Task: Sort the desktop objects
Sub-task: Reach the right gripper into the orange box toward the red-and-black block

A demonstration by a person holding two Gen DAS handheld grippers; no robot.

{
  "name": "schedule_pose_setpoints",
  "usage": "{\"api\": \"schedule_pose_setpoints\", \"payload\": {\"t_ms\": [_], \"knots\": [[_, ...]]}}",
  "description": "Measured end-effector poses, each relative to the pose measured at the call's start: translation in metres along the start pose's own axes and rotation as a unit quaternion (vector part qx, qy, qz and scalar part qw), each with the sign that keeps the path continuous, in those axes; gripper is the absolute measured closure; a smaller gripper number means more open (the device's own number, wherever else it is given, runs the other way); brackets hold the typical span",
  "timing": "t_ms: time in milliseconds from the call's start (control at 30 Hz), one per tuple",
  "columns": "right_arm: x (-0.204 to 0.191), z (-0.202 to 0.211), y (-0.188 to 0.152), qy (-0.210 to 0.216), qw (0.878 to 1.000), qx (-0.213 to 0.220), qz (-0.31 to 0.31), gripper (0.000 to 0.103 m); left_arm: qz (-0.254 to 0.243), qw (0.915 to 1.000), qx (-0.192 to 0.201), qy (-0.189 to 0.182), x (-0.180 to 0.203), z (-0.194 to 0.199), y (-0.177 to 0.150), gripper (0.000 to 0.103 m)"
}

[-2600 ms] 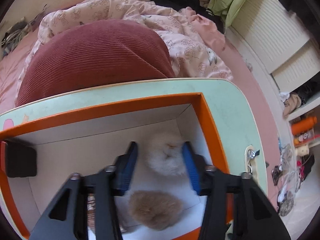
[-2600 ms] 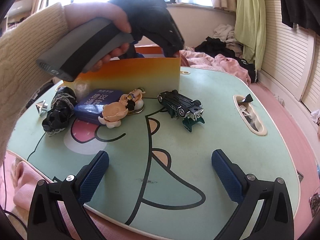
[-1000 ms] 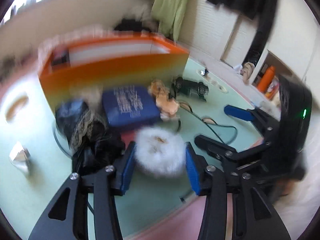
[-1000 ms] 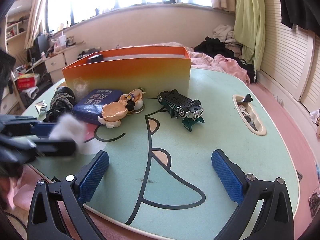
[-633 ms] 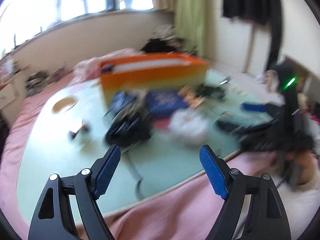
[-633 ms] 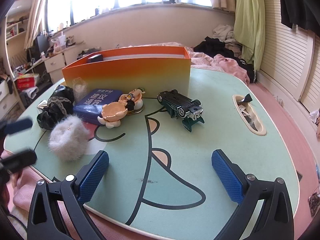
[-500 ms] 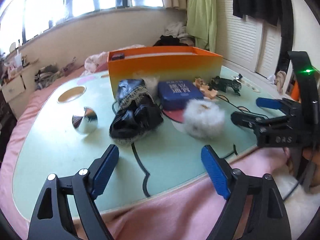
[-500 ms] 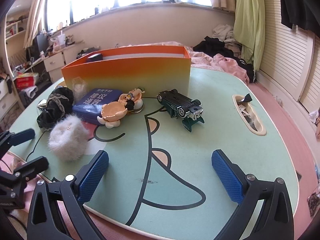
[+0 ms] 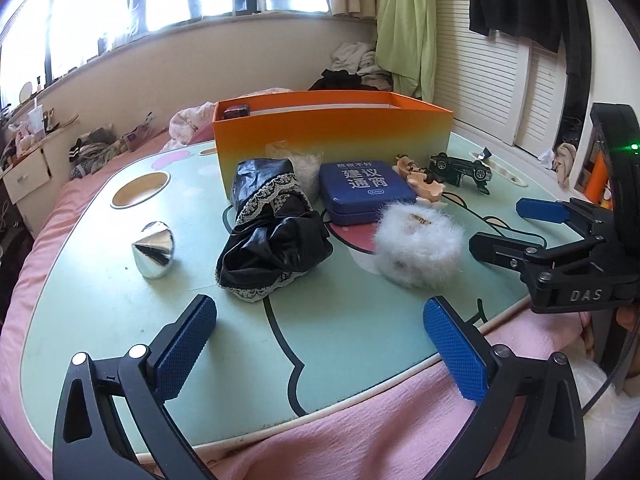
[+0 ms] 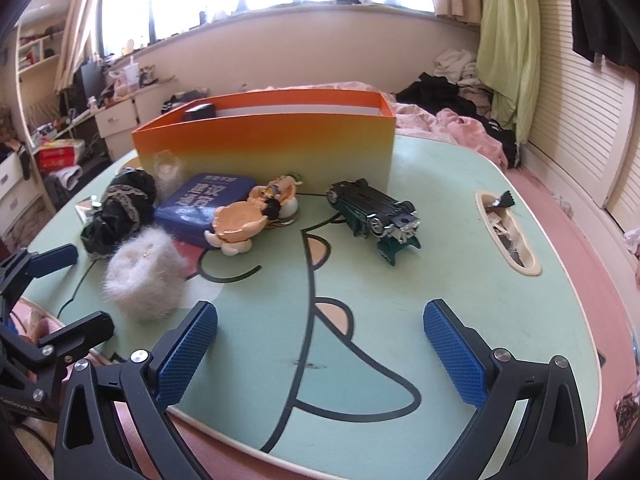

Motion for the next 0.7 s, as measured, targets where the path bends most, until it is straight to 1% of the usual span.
{"api": "schedule_pose_setpoints", "payload": {"t_ms": [33, 67, 133, 200, 267, 300, 333, 367, 433, 500, 533, 600, 667, 700], "knots": [[-0.002, 0.004, 0.002, 0.009, 1.0, 0.007, -0.001, 0.007, 0.0, 1.0, 0.0, 0.0, 0.001, 0.0, 0.0, 0.0], [-0.003, 0.01, 0.006, 0.015, 1.0, 0.019, -0.001, 0.01, 0.001, 1.0, 0.001, 0.0, 0.0, 0.0, 0.0, 0.0], [-0.005, 0.026, 0.023, 0.021, 0.998, 0.052, -0.001, 0.011, 0.001, 1.0, 0.002, 0.0, 0.001, 0.001, -0.001, 0.0], [-0.01, 0.038, 0.051, 0.039, 0.996, 0.074, 0.005, 0.011, 0.002, 1.0, 0.003, 0.001, 0.002, 0.001, -0.001, 0.0], [-0.011, 0.041, 0.082, 0.057, 0.995, 0.08, -0.001, 0.011, 0.003, 1.0, 0.003, 0.004, 0.002, 0.001, -0.001, 0.0], [-0.011, 0.04, 0.102, 0.073, 0.994, 0.082, -0.01, 0.014, 0.004, 1.0, 0.004, 0.005, 0.0, 0.001, -0.002, 0.0], [-0.012, 0.036, 0.12, 0.092, 0.992, 0.078, -0.02, 0.021, 0.006, 0.9999, 0.005, 0.008, -0.002, 0.002, -0.002, 0.0], [-0.013, 0.029, 0.135, 0.107, 0.992, 0.068, -0.027, 0.026, 0.01, 0.9999, 0.006, 0.012, -0.003, 0.001, -0.002, 0.0], [-0.022, 0.01, 0.166, 0.139, 0.989, 0.034, -0.038, 0.048, 0.015, 0.9997, 0.008, 0.016, -0.006, 0.001, -0.002, 0.0], [-0.038, -0.015, 0.191, 0.159, 0.987, -0.002, -0.036, 0.057, 0.015, 0.9997, 0.009, 0.018, -0.006, 0.001, -0.003, 0.0], [-0.046, -0.03, 0.201, 0.16, 0.986, -0.022, -0.034, 0.058, 0.016, 0.9997, 0.009, 0.017, -0.005, 0.002, -0.004, 0.0], [-0.059, -0.061, 0.214, 0.145, 0.987, -0.059, -0.026, 0.058, 0.016, 0.9997, 0.011, 0.017, -0.005, 0.002, -0.004, 0.0], [-0.068, -0.094, 0.218, 0.125, 0.987, -0.102, -0.025, 0.059, 0.016, 0.9997, 0.012, 0.016, -0.005, 0.002, -0.004, 0.0], [-0.067, -0.107, 0.217, 0.123, 0.985, -0.117, -0.035, 0.062, 0.015, 0.9997, 0.014, 0.014, -0.005, 0.002, -0.005, 0.0]]}}
Point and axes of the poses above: each gripper's, at about its wrist camera, not at the fingertips, and z roughly against the way its jaws point, x to its right, y to its top, the point moved 6 cm from there along -z, roughly the way its jaws point, and after that the axes turned 10 degrees about z, right-handed, at the moved point
